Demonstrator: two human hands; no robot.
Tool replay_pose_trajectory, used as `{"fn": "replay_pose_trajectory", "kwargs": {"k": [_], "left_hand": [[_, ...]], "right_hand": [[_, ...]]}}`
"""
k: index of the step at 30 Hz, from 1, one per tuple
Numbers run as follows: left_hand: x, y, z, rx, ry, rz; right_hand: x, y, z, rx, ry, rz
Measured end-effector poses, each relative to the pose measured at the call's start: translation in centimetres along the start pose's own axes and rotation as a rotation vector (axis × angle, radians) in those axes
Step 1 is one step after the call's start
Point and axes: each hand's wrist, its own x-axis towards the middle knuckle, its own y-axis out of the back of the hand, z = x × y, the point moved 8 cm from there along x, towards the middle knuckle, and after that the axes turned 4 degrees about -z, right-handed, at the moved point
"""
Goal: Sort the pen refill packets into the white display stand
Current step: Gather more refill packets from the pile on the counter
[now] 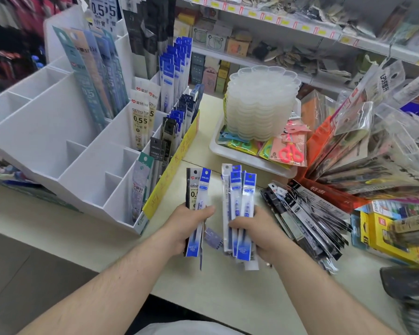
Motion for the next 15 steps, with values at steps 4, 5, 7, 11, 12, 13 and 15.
{"fn": "replay_pose_trajectory", "kwargs": {"k": [4,5,7,11,12,13,15], "left_hand": [[-0.4,-2.0,0.9,-0.136,-0.031,-0.167],[-0.6,-2.1,1.2,-0.141,-0.048,-0.187],[-0.7,-2.3,1.5,-0.118,-0.083,-0.194],[-0.5,-2.6,1.7,-0.124,-0.137,-0.153],[-0.5,-2.4,1.6,-0.152,-0.135,-0.127],[-0.6,-2.1,1.7,-0.177,-0.133,-0.095],[-0.8,-1.2,2.1,-0.200,-0.149,-0.021]], "right_hand": [[-1.0,-3.3,-0.8,-0.003,0.043,-0.144],[-1.1,-3.5,-1.0,-0.068,0.063,-0.133],[-1.4,-3.9,-1.7,-0.310,0.137,-0.089],[-1.7,-6.1,-2.0,-0.650,0.158,-0.080],[-1.6,-6.5,-1.9,-0.714,0.156,-0.067],[-1.7,-6.7,-2.1,-0.828,0.185,-0.040],[-2.0,-7.2,-3.0,-1.061,0.284,0.013]]}}
